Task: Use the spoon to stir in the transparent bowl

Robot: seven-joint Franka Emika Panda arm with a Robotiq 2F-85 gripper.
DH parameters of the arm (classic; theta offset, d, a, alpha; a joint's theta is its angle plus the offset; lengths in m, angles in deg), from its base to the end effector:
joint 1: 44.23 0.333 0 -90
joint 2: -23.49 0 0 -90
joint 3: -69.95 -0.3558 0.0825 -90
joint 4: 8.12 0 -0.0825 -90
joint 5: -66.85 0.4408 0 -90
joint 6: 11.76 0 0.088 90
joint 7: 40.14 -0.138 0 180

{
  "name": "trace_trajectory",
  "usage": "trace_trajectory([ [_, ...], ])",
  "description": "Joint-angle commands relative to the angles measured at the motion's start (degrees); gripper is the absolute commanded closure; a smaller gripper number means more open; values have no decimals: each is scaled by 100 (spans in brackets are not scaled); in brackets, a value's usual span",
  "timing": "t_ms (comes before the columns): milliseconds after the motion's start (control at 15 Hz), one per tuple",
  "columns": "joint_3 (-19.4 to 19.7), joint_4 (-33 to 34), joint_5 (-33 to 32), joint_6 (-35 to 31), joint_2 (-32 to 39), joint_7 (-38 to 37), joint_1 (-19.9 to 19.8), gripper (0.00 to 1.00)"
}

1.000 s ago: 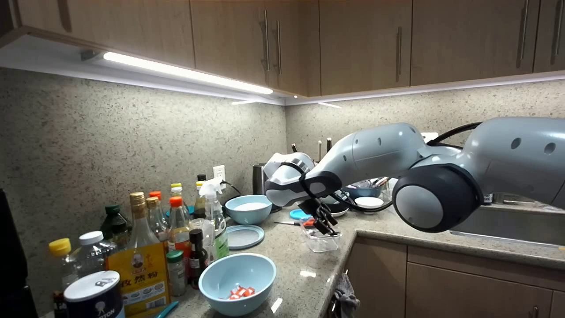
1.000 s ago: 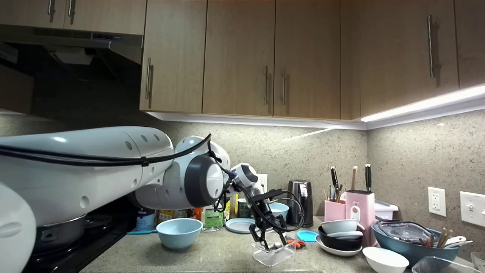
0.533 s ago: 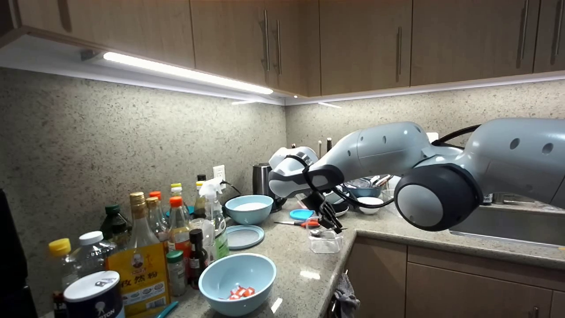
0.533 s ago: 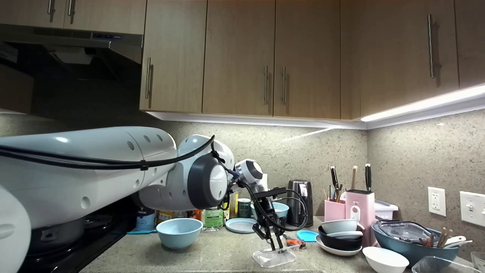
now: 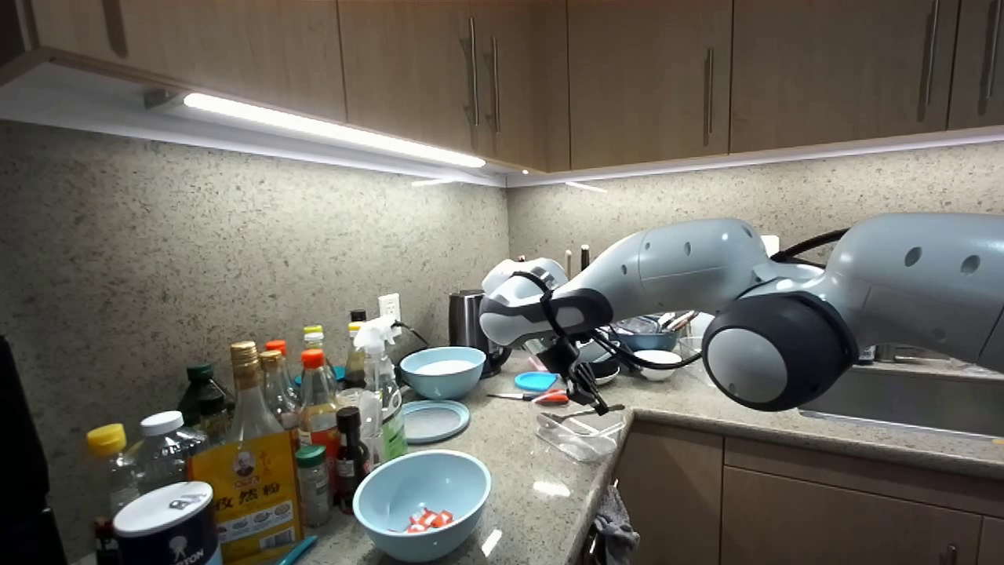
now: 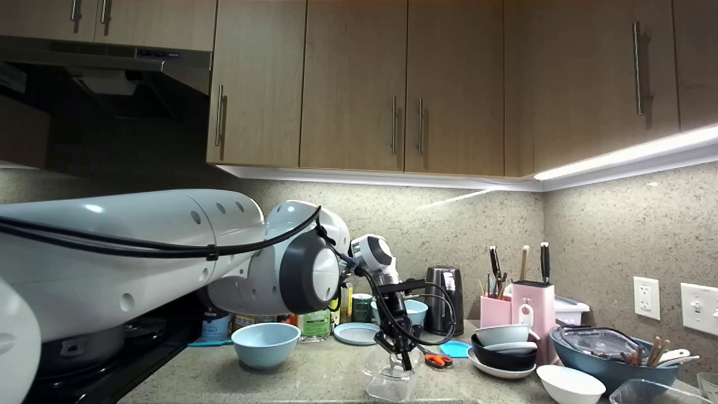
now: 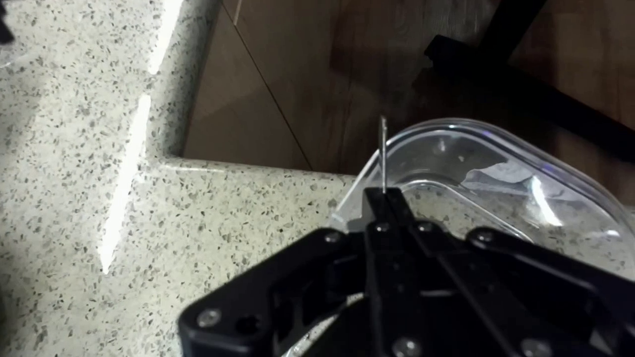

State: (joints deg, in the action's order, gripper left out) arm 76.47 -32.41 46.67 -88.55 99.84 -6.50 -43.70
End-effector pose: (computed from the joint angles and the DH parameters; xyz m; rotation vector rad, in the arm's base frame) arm 0.8390 -0.0841 0.1920 2.6270 0.7233 -0.7465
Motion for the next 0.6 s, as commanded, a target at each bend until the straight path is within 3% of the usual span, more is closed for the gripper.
trace_trajectory([
  [0,-98,-141,136,-75,-144,58,-54,99],
  [533,110,341,73,-544,-162,-749,280,99],
])
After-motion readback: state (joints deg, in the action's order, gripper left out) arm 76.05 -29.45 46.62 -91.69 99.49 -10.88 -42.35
